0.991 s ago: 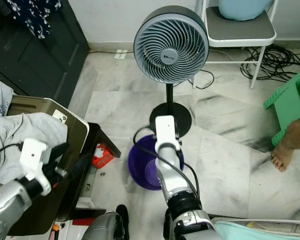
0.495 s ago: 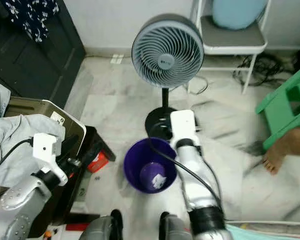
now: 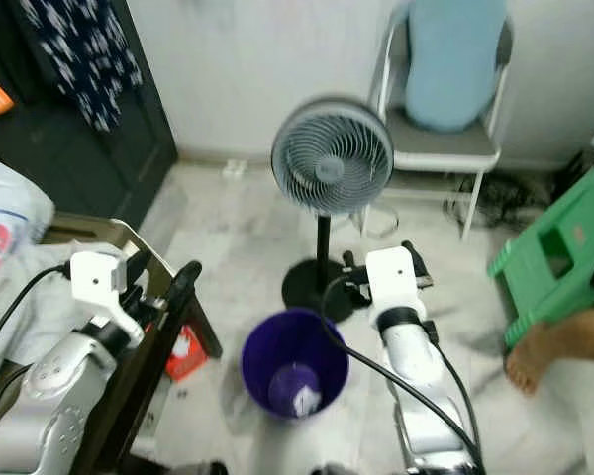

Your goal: Clean up the room

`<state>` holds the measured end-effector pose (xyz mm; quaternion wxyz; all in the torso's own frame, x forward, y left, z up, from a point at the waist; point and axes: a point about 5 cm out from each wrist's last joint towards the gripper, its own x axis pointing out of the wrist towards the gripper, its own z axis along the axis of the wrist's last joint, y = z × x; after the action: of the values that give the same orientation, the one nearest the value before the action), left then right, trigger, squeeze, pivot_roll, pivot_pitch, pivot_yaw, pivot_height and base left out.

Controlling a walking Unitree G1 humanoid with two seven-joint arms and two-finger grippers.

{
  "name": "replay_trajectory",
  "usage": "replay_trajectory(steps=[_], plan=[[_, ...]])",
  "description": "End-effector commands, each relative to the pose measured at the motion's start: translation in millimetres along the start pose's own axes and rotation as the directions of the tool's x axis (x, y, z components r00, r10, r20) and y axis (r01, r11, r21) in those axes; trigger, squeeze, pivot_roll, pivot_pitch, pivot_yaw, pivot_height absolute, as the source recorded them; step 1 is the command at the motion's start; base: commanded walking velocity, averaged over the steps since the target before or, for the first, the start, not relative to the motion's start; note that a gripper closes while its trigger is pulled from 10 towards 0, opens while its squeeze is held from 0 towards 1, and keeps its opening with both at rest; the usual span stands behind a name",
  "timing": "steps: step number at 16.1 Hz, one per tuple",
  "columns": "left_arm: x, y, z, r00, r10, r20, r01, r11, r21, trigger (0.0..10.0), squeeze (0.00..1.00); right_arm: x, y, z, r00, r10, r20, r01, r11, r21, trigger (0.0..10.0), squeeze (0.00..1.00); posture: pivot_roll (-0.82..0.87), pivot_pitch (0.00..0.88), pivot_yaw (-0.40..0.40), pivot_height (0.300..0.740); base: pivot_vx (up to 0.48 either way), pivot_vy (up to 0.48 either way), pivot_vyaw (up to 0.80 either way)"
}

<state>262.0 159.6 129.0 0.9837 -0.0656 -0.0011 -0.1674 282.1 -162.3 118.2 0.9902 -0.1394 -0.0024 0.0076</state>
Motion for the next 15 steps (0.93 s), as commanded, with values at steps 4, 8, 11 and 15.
replay_trajectory(steps=[4, 8, 11, 15], plan=[[15.3, 0.5, 1, 0.998, 0.034, 0.049, -0.035, 0.999, 0.02, 10.0, 0.0, 5.2, -2.9, 2, 1.0, -0.009, 0.012, 0.009, 0.999, -0.032, 10.0, 1.0, -0.07, 0.0, -0.013, 0.74, 0.0, 0.0, 0.0], [26.2, 3.1, 8, 0.996, 0.029, 0.085, -0.032, 0.999, 0.031, 10.0, 0.0, 16.2, 4.2, 5, 1.0, 0.004, 0.025, -0.002, 0.999, -0.047, 10.0, 1.0, -0.07, 0.0, 0.003, 0.74, 0.0, 0.0, 0.0], [28.9, 3.6, 5, 0.997, 0.026, 0.078, -0.028, 0.999, 0.027, 10.0, 0.0, 20.0, 5.0, 6, 0.999, -0.011, 0.037, 0.012, 0.999, -0.032, 10.0, 1.0, -0.08, 0.0, 0.044, 0.74, 0.0, 0.0, 0.0], [26.7, 6.6, 1, 0.995, 0.063, 0.078, -0.065, 0.998, 0.023, 10.0, 0.0, 20.0, 5.7, 9, 0.998, -0.026, 0.058, 0.026, 1.0, 0.0, 10.0, 1.0, -0.09, 0.0, 0.057, 0.74, 0.0, 0.0, 0.0]])
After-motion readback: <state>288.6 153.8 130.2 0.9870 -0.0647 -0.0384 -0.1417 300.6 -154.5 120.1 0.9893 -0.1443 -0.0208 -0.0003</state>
